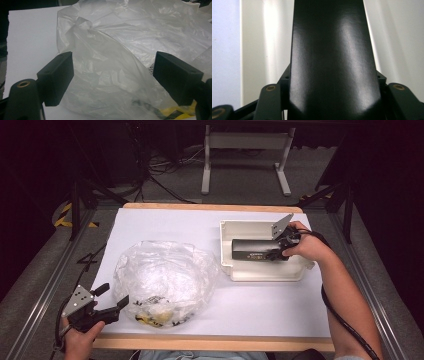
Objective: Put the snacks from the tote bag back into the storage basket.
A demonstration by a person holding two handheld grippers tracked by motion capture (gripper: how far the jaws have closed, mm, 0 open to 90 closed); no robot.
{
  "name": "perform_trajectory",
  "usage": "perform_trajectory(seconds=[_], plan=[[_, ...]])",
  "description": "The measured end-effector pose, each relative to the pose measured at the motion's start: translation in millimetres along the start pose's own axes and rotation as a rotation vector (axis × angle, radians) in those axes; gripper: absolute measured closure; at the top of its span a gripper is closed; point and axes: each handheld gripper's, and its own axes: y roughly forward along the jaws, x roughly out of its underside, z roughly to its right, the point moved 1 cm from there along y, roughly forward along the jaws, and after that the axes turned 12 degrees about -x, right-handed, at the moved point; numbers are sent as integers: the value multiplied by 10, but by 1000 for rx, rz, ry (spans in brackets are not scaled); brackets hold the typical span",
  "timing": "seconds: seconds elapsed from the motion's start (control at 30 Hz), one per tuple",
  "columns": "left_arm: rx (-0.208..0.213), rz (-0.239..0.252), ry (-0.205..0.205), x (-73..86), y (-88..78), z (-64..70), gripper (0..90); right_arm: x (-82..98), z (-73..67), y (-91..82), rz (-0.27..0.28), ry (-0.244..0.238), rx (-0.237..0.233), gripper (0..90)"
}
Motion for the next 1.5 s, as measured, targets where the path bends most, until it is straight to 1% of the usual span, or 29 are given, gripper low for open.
perform_trajectory(seconds=[0.2, 0.23, 0.33, 0.5, 0.6, 0.67, 0.77, 1.03, 1.1, 1.2, 1.33, 1.4, 1.5], plan=[[3, 2, -3, -5, 11, 3, 181, 39, 12, 33, -13, 17, -12, 425], [4, -2, -1, -7, 13, 3, 181, 43, 17, 37, -16, 14, -16, 425], [4, 4, -1, -9, 21, 8, 181, 50, 22, 53, -27, 22, -26, 423], [4, 3, -4, -8, 24, 4, 181, 52, 28, 65, -35, 25, -29, 423], [4, 1, -4, -7, 24, -1, 181, 62, 41, 68, -46, 34, -34, 421], [4, 3, -6, -7, 24, 3, 181, 61, 49, 66, -40, 47, -33, 421], [4, 2, -5, -8, 24, 5, 181, 45, 45, 63, -48, 61, -36, 421], [6, 3, -5, -8, 24, 6, 181, 20, 64, 78, -79, 56, -37, 410], [6, 3, -7, -8, 24, 3, 181, 17, 63, 90, -89, 66, -37, 407], [5, 4, -4, -9, 19, -3, 181, 2, 74, 93, -82, 64, -36, 399], [5, 5, -6, -9, 19, -3, 180, -18, 73, 78, -91, 62, -39, 408], [7, 4, -5, -10, 17, -4, 181, -24, 68, 76, -97, 58, -37, 420], [8, 5, -4, -12, 17, -7, 181, -36, 76, 74, -108, 38, -38, 423]])
